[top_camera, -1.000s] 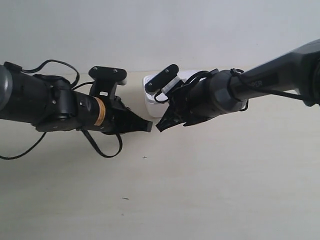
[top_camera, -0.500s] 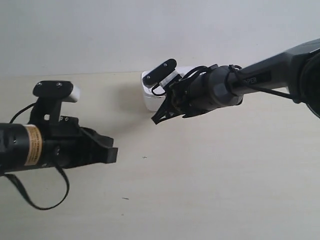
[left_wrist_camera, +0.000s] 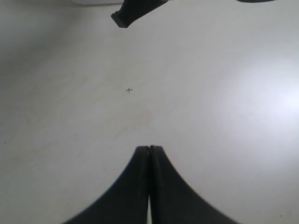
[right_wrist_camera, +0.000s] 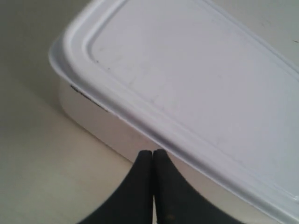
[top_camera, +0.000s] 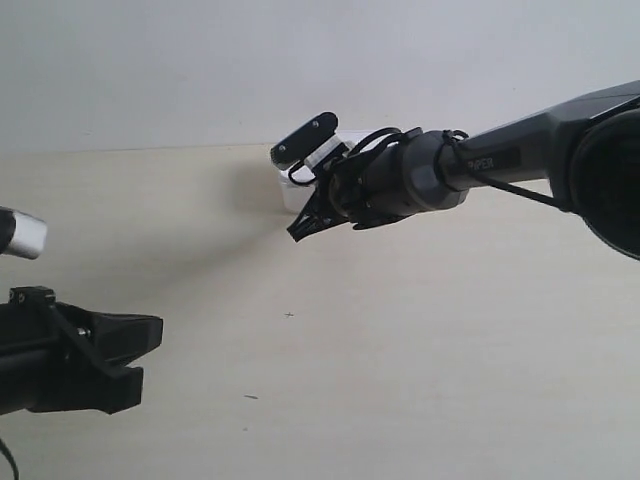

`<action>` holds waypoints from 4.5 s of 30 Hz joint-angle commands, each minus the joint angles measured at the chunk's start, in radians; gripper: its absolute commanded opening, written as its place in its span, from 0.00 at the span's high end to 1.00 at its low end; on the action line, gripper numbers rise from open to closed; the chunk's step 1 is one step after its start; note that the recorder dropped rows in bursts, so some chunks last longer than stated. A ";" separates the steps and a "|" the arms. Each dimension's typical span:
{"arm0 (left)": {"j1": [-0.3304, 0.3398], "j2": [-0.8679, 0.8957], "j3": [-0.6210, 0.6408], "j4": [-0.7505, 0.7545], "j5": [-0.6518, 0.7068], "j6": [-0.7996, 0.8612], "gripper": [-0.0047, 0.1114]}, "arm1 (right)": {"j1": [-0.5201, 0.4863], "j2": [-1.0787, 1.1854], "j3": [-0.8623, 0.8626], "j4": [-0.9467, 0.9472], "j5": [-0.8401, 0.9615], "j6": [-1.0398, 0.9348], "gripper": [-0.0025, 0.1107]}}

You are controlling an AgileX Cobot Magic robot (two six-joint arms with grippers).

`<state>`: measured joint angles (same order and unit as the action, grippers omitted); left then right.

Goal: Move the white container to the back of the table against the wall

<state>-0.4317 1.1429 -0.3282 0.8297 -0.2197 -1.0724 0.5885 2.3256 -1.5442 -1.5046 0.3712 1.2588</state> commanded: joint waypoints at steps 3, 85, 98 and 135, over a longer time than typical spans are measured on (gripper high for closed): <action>0.003 -0.094 0.062 -0.016 0.009 -0.005 0.96 | -0.008 0.026 -0.058 -0.015 0.006 -0.004 0.98; 0.003 -0.144 0.106 -0.021 0.005 0.004 0.96 | -0.126 0.223 -0.359 -0.022 -0.053 -0.194 0.98; 0.003 -0.144 0.106 -0.021 0.005 0.004 0.96 | -0.126 0.223 -0.359 -0.037 -0.055 -0.194 0.98; 0.003 -0.198 0.169 -0.060 -0.066 0.020 0.96 | -0.065 -0.253 0.198 0.002 0.018 -0.040 0.98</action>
<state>-0.4317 0.9781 -0.1820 0.7960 -0.2378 -1.0541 0.5250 2.1796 -1.4398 -1.4089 0.3947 1.0710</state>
